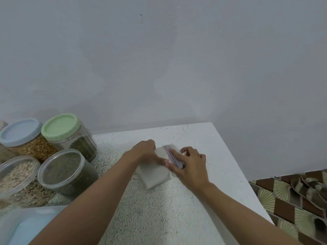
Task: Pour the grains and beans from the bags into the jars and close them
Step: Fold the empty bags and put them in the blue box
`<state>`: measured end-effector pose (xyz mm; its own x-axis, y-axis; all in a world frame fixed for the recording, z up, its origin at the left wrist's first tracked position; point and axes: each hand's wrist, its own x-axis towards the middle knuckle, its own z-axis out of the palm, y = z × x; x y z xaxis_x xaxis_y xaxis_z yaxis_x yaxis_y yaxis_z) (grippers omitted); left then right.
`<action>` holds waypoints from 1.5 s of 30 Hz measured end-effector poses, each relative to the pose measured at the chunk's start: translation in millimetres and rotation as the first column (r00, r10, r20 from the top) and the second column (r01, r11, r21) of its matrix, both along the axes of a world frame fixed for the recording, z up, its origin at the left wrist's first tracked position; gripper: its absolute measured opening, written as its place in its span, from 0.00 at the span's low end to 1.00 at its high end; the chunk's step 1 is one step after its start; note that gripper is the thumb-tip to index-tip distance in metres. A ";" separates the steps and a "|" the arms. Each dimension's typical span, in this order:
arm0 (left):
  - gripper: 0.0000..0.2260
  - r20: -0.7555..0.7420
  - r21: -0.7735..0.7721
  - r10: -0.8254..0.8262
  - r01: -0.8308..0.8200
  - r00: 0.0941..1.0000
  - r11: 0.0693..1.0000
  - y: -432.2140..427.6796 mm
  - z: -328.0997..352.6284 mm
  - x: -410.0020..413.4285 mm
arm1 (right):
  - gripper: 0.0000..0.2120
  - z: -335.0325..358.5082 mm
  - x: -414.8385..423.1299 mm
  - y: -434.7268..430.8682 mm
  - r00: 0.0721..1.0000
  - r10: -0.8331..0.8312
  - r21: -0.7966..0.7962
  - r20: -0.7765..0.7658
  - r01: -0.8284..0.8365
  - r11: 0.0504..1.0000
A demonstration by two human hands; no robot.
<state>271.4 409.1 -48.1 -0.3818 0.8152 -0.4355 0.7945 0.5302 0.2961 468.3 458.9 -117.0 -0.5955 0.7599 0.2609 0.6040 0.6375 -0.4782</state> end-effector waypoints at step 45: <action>0.10 0.763 0.632 -0.151 -0.675 0.629 0.381 -112.7 88.1 40.2 | 0.09 150.1 -18.3 -46.8 0.704 -0.037 -0.546 -0.710 -0.516 0.660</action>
<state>311.6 296.4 40.0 -0.6223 0.7654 0.1641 0.0275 -0.1881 0.9818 450.0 412.1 33.2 -0.6832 0.7197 0.1237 -0.1375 0.0395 -0.9897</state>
